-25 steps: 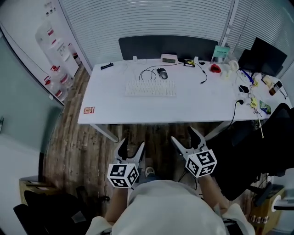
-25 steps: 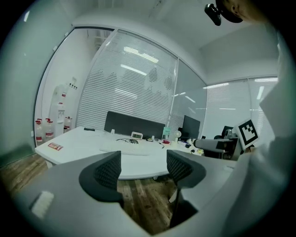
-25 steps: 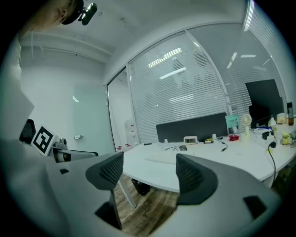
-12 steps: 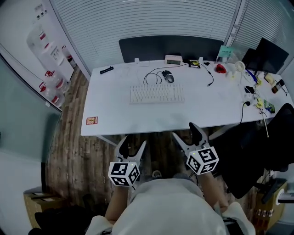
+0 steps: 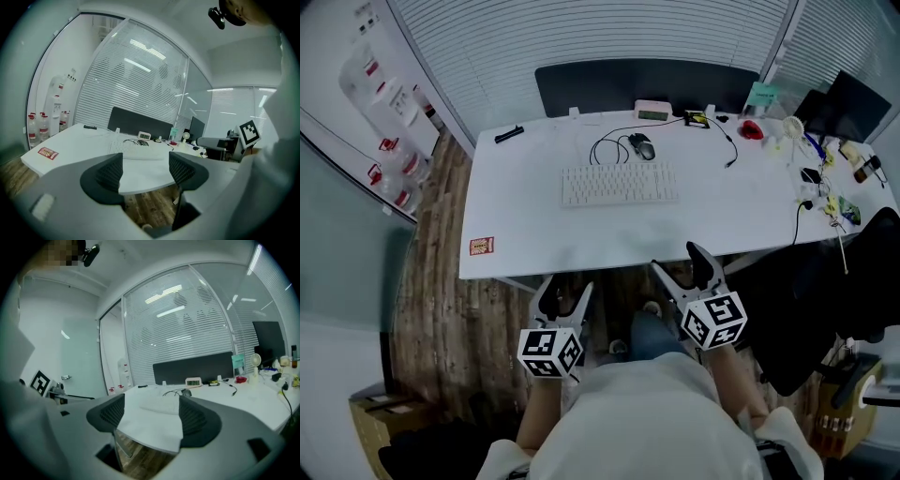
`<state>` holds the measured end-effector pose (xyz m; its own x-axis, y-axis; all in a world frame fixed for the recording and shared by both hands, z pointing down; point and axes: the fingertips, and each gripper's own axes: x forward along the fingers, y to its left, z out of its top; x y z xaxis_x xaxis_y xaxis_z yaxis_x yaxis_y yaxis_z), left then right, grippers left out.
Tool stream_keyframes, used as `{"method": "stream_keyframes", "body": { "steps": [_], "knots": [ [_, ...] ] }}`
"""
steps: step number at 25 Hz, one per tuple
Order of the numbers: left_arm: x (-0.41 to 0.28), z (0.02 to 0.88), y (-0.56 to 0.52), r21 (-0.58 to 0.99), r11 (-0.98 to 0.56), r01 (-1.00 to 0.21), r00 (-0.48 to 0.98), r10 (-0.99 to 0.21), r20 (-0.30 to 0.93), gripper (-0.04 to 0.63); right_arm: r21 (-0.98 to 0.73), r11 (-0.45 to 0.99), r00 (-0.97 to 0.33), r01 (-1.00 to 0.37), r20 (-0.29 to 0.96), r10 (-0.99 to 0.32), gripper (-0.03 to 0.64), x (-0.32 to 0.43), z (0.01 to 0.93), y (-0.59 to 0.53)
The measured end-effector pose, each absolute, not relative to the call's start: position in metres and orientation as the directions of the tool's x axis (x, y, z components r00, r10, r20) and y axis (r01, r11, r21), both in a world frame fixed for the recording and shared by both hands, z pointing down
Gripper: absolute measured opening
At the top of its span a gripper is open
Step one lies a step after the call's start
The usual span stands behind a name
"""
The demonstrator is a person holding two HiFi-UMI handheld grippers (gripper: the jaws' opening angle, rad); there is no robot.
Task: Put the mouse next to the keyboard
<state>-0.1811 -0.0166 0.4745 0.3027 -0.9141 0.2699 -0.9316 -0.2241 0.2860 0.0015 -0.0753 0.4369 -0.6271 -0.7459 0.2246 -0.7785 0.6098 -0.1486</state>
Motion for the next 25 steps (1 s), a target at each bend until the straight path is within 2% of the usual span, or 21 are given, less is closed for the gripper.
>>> {"method": "stream_keyframes", "body": {
  "steps": [15,25],
  "knots": [
    [-0.185,0.487,-0.127,0.287,-0.208,-0.935,0.291,-0.913,0.287,0.293,-0.129,0.612,-0.623,-0.780,0.239,-0.745,0.339,-0.003,0.452,-0.208],
    [-0.191,0.484,-0.207,0.293,-0.169,-0.941,0.258,-0.919,0.299,0.293,-0.077,0.641,-0.628,-0.764,0.321,-0.709,0.339,-0.016,0.472,-0.312]
  ]
}}
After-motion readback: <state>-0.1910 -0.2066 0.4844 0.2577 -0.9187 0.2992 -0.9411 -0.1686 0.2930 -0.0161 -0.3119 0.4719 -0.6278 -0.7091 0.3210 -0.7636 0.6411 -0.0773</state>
